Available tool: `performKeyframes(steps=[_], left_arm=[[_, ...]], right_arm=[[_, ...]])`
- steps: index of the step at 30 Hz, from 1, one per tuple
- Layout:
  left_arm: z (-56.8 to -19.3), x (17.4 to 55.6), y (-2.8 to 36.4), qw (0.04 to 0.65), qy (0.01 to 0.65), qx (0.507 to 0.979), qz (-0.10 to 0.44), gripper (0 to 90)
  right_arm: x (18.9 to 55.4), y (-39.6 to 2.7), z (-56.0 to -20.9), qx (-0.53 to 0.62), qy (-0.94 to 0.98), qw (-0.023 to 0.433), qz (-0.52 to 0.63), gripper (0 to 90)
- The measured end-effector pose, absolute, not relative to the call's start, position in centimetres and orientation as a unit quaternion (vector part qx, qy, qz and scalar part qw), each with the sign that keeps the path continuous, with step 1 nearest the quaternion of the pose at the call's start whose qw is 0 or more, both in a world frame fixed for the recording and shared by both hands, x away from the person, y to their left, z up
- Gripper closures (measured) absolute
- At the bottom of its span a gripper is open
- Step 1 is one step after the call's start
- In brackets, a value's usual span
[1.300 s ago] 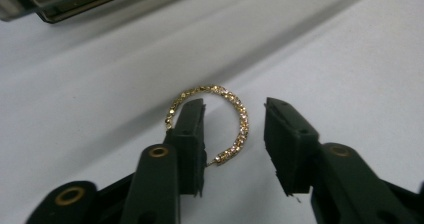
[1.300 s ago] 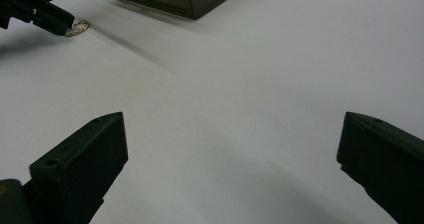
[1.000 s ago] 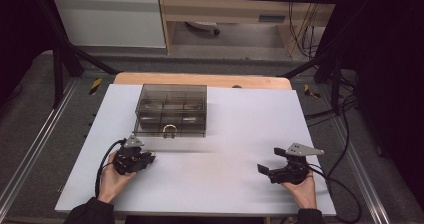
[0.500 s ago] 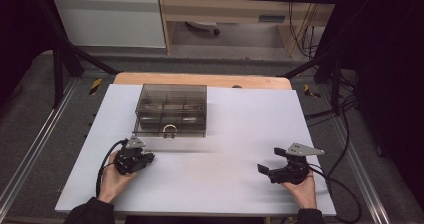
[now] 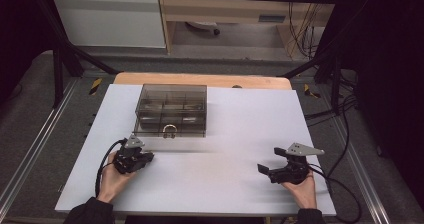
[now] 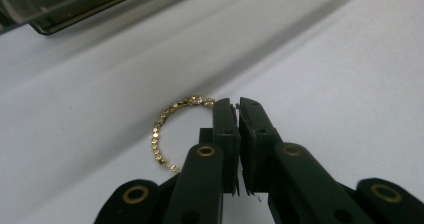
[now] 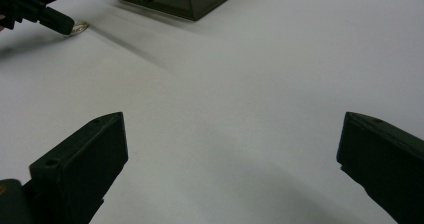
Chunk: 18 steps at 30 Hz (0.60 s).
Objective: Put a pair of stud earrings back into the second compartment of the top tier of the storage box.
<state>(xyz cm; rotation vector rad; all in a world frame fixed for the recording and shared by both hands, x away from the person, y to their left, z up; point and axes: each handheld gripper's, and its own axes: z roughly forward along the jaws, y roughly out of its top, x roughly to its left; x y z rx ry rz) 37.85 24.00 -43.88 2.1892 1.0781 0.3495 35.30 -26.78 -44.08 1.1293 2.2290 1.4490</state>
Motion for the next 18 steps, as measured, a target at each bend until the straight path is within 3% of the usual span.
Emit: performKeyframes(steps=[18], left_arm=[[-42.2, 37.0, 24.4, 0.353, 0.416, 0.828, 0.128, 85.9]], right_arm=[[35.3, -26.7, -44.1, 0.389, 0.767, 0.124, 0.495, 0.5]])
